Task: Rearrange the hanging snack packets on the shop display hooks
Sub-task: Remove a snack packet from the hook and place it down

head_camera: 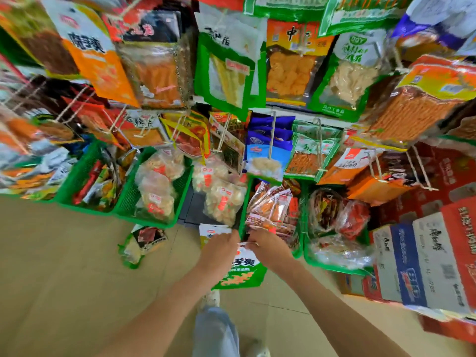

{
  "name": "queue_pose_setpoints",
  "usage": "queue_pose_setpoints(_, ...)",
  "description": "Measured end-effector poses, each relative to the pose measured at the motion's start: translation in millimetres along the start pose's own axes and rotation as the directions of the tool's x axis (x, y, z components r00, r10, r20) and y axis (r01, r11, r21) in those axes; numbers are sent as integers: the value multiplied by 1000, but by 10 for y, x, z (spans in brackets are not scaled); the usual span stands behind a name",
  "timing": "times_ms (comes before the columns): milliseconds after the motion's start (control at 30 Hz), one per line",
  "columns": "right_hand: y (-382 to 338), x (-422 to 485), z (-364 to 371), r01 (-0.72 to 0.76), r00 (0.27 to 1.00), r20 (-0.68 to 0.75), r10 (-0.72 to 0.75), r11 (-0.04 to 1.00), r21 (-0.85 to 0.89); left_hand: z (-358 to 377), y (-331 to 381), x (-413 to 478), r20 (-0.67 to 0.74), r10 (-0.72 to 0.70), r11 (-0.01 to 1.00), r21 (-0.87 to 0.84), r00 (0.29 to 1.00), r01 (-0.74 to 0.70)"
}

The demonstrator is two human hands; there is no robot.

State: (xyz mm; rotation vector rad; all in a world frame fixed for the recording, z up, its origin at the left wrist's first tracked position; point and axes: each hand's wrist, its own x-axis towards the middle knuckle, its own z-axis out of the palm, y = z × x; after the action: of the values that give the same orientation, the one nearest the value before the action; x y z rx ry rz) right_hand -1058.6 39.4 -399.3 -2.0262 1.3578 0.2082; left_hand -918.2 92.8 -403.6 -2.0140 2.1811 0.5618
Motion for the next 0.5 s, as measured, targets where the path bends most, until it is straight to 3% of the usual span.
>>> queue_pose_setpoints(67, -137, 189, 267, -47, 996, 71, 48, 999, -26, 178, -258, -10, 25, -53, 995, -87, 998, 55)
queue_pose_setpoints(233, -376, 869, 975, -73, 976, 195, 101, 987, -145, 773, -987, 212, 175, -12, 1000, -15, 985, 15)
queue_pose_setpoints(367, -355, 1458, 1637, -129, 958, 246, 149, 987, -94, 1466, -1531, 544, 279, 9, 1000, -10, 960, -7)
queue_pose_setpoints(500, -130, 1984, 2232, -160, 949, 276, 151, 987, 8, 2004, -1875, 931, 186, 54, 998, -53, 981, -45)
